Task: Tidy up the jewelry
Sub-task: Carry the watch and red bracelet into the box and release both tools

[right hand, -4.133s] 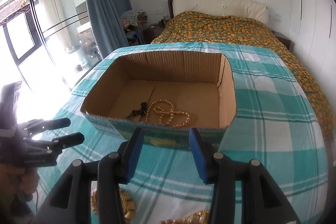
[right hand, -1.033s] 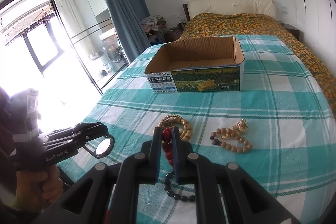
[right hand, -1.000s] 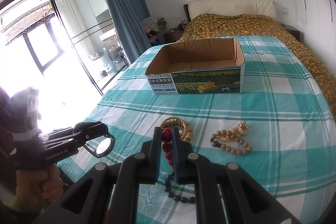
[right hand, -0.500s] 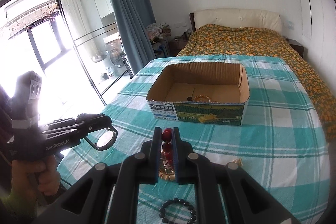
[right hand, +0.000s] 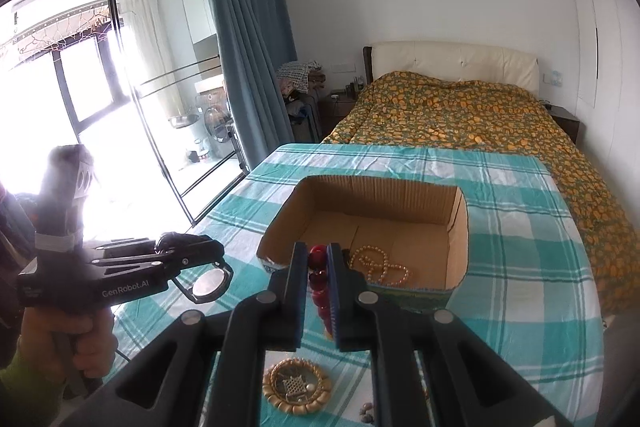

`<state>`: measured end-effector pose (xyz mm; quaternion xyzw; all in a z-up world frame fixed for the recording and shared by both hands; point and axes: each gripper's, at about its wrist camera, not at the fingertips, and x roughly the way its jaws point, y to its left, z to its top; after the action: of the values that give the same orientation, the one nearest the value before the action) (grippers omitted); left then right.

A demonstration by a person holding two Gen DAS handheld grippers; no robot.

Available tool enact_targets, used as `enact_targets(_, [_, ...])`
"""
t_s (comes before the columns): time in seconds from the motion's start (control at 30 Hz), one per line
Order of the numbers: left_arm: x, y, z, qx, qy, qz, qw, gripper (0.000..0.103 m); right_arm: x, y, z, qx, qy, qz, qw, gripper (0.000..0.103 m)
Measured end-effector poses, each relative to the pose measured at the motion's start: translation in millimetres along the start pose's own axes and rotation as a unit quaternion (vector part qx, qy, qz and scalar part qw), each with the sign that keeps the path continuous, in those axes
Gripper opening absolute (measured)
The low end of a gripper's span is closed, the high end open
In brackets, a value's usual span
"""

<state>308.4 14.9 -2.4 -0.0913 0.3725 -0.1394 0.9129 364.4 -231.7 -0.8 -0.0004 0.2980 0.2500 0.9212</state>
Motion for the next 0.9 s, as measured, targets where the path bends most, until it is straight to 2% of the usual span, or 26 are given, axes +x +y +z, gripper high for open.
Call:
enact_targets(0.17, [36,2,35,0.002,0.013,-0.001,0.9999,0.017,45,-23,25,0.010,0.022,0.001,1.000,0.010])
enact_targets(0.37, [92,3,61,0.011,0.036,0.007,0.9992,0.017,114,-58,39,0.030,0.058,-0.021,0.998,0.010])
enact_targets(0.63, [162,9,62,0.009,0.085,0.025,0.9960,0.017,179,-91,30,0.042,0.114,-0.062,0.991,0.010])
enact_targets(0.9, [182,11,59,0.016,0.099,0.044,0.9939,0.019,194,-98,26,0.049,0.120,-0.067,0.989,0.011])
